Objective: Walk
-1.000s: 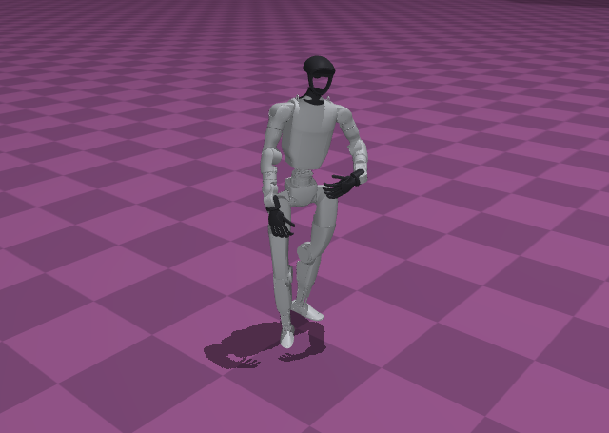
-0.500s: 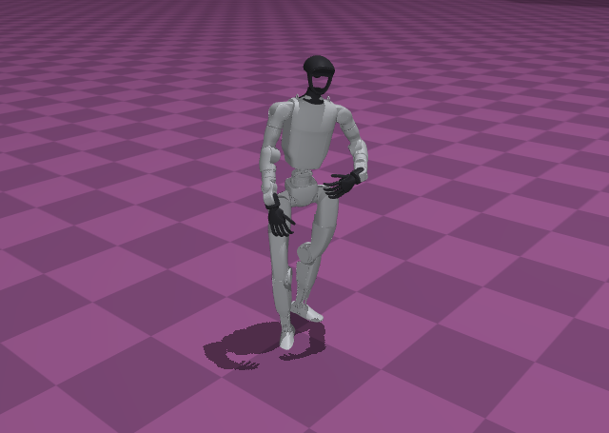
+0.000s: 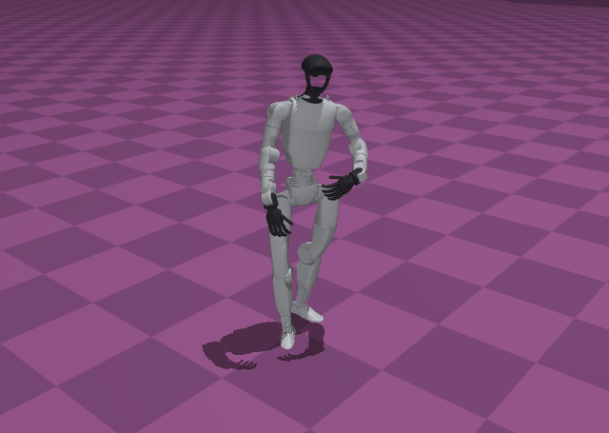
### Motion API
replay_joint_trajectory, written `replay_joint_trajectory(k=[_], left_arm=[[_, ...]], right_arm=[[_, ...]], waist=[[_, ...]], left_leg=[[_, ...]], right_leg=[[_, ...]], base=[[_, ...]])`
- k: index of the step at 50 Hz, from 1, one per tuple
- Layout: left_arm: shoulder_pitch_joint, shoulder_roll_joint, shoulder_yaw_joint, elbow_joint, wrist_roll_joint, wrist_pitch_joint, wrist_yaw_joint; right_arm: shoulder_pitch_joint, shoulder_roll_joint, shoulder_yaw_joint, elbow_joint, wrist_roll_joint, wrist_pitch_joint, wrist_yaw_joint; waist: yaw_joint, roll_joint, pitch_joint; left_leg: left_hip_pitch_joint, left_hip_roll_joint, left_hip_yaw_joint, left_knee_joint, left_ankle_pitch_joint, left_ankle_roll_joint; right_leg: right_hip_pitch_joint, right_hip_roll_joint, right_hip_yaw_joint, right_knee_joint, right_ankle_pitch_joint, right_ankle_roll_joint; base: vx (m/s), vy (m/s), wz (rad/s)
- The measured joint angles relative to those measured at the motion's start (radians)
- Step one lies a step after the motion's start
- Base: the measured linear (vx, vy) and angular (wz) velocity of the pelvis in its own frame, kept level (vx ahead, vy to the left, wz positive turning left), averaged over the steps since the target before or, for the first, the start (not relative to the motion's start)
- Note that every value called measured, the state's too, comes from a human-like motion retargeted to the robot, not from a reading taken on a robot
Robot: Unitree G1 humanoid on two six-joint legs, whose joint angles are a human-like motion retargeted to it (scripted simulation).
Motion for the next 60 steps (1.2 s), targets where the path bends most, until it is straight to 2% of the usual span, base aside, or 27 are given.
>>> replay_joint_trajectory(k=[20,23,32,38,45,50,55,60], left_arm=[[-0.024,0.022,-0.002,0.005,-0.037,-0.007,-0.003],[-0.025,0.027,0.007,0.01,-0.031,-0.015,0.013],[0.03,-0.004,0.048,0.076,-0.022,-0.025,0.08],[0.106,-0.08,0.105,0.276,-0.01,-0.032,0.19],[0.125,-0.208,0.212,0.649,0.068,-0.045,0.41],[0.108,-0.283,0.268,0.872,0.113,-0.038,0.498],[0.096,-0.317,0.29,0.975,0.139,-0.036,0.53],[0.092,-0.319,0.289,0.987,0.15,-0.043,0.535]], right_arm=[[-0.022,0.022,-0.03,-0.006,0.076,0.006,-0.026],[-0.022,0.028,-0.032,-0.002,0.088,0.006,-0.037],[0.013,0.039,-0.042,0.029,0.146,0.0,-0.092],[0.038,0.046,-0.064,0.049,0.179,-0.018,-0.157],[0.033,0.072,-0.093,0.062,0.213,-0.027,-0.219],[0.023,0.083,-0.105,0.068,0.231,-0.026,-0.241],[0.019,0.081,-0.112,0.07,0.244,-0.025,-0.25],[0.024,0.071,-0.113,0.075,0.26,-0.024,-0.249]], waist=[[-0.048,0.024,-0.003],[-0.058,0.033,-0.006],[-0.099,0.035,0.009],[-0.102,0.02,-0.001],[-0.091,0.013,-0.02],[-0.087,0.011,-0.023],[-0.081,0.009,-0.023],[-0.071,0.011,-0.026]], left_leg=[[-0.037,0.021,0.078,0.0,0.013,-0.032],[-0.052,0.033,0.095,0.001,0.013,-0.041],[-0.045,0.037,0.114,0.005,0.009,-0.045],[-0.035,0.039,0.138,0.006,0.015,-0.035],[-0.032,0.063,0.194,0.013,0.028,-0.029],[-0.049,0.108,0.234,0.085,0.017,-0.024],[-0.07,0.15,0.285,0.169,0.007,-0.001],[-0.086,0.144,0.339,0.19,-0.025,0.049]], right_leg=[[-0.06,0.001,0.006,0.002,0.095,0.03],[-0.077,-0.013,0.005,0.035,0.015,-0.001],[-0.07,-0.096,0.104,0.333,-0.207,-0.03],[0.007,-0.105,0.176,0.353,-0.29,-0.023],[0.072,-0.046,0.217,0.233,-0.352,-0.03],[0.094,-0.011,0.226,0.18,-0.359,-0.049],[0.107,0.007,0.224,0.145,-0.355,-0.065],[0.115,0.02,0.216,0.107,-0.35,-0.074]], base=[[-0.03,-0.01,-0.03],[-0.07,-0.04,-0.1],[-0.05,-0.08,0.04],[-0.01,-0.13,-0.08],[0.02,-0.17,-0.26],[0.03,-0.17,-0.24],[0.03,-0.16,-0.03],[0.04,-0.13,0.06]])
